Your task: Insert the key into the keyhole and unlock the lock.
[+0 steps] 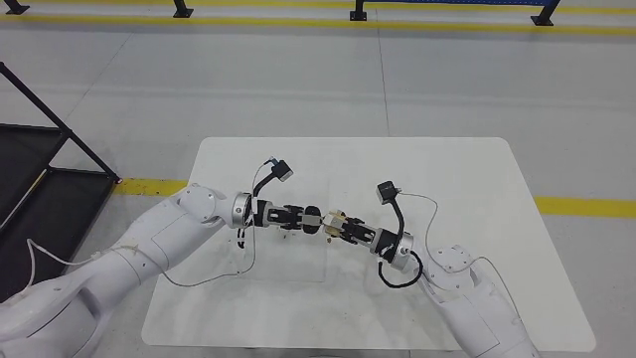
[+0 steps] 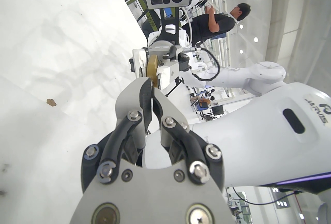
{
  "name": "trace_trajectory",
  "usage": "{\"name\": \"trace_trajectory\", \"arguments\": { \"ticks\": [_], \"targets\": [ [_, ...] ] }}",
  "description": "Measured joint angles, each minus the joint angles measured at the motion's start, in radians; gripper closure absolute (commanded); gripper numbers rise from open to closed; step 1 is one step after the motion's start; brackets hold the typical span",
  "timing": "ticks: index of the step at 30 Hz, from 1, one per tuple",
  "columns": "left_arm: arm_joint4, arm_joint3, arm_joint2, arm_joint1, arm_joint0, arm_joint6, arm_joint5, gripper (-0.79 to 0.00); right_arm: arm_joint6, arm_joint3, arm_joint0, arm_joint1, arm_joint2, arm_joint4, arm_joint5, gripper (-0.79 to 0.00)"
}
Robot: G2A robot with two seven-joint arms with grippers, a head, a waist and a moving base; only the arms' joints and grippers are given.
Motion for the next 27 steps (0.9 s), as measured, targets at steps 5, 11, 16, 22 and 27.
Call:
{"name": "trace_trajectory", "arguments": {
  "ticks": [5, 11, 16, 22, 27],
  "targets": [
    [0.045, 0.0, 0.0, -0.004, -0.004, 0.023, -0.023, 0.0, 0.0, 0.0, 0.0, 0.0, 0.0, 0.0, 0.0, 0.0],
    [0.08, -0.002, 0.004, 0.0, 0.0, 0.052, -0.053, 0.0, 0.0, 0.0, 0.0, 0.0, 0.0, 0.0, 0.0, 0.0],
    [0.102, -0.011, 0.008, 0.006, 0.001, 0.08, -0.08, 0.0, 0.0, 0.0, 0.0, 0.0, 0.0, 0.0, 0.0, 0.0],
    [0.153, -0.022, 0.02, 0.016, -0.002, 0.131, -0.131, 0.0, 0.0, 0.0, 0.0, 0.0, 0.0, 0.0, 0.0, 0.0],
    [0.198, -0.021, 0.033, 0.023, -0.01, 0.169, -0.17, 0.0, 0.0, 0.0, 0.0, 0.0, 0.0, 0.0, 0.0, 0.0]
  ]
}}
